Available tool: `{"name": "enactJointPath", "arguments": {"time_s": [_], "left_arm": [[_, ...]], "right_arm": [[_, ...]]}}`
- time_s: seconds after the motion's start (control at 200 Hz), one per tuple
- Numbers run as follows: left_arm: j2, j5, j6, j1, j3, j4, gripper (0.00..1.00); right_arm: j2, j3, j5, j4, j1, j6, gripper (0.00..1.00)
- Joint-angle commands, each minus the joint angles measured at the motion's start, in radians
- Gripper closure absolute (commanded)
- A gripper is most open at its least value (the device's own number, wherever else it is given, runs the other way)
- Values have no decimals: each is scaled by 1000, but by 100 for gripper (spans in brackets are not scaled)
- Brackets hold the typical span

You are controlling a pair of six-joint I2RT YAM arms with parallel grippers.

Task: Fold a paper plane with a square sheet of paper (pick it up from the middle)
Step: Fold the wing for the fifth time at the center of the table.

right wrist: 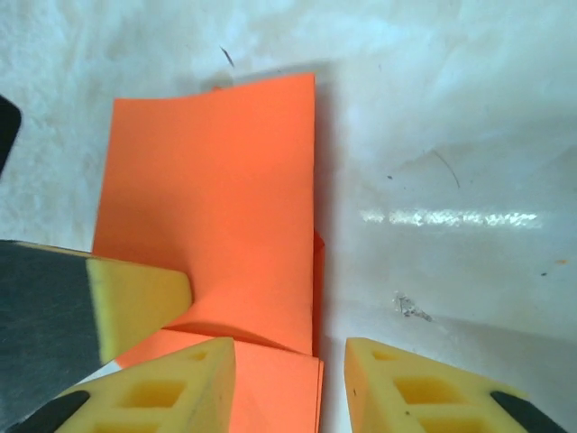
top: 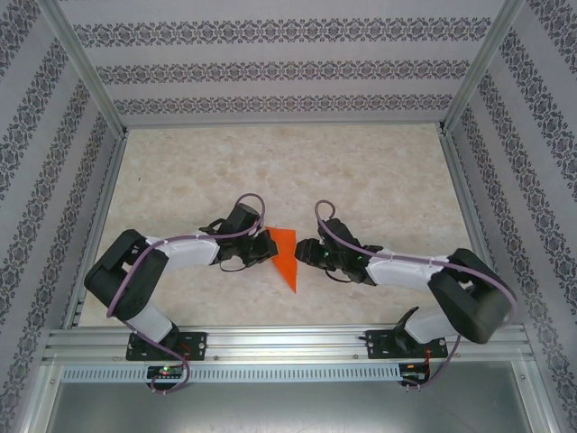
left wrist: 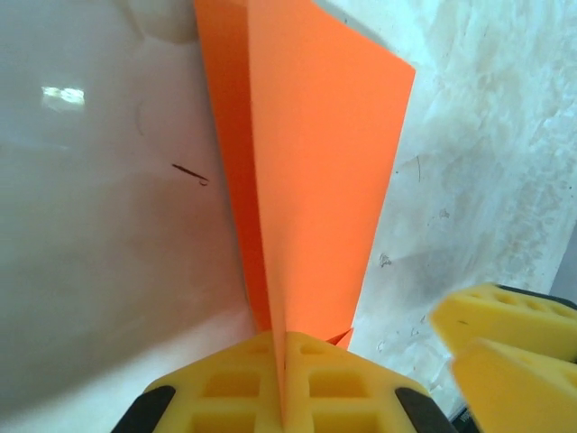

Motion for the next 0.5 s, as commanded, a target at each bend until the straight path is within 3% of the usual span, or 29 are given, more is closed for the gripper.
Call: {"name": "enactJointPath", "arguments": {"time_s": [0.0, 0.29, 0.495], "left_arm": [[-45, -81, 19, -11, 26, -78, 99], [-60, -94, -4, -9, 48, -108, 99], [-56, -93, -15, -5, 54, -121, 98]], "right_arm": [[-74, 2, 138, -84, 47, -101, 58], [-36, 40, 470, -24, 323, -468, 56], [100, 97, 603, 14, 456, -647, 56]]}}
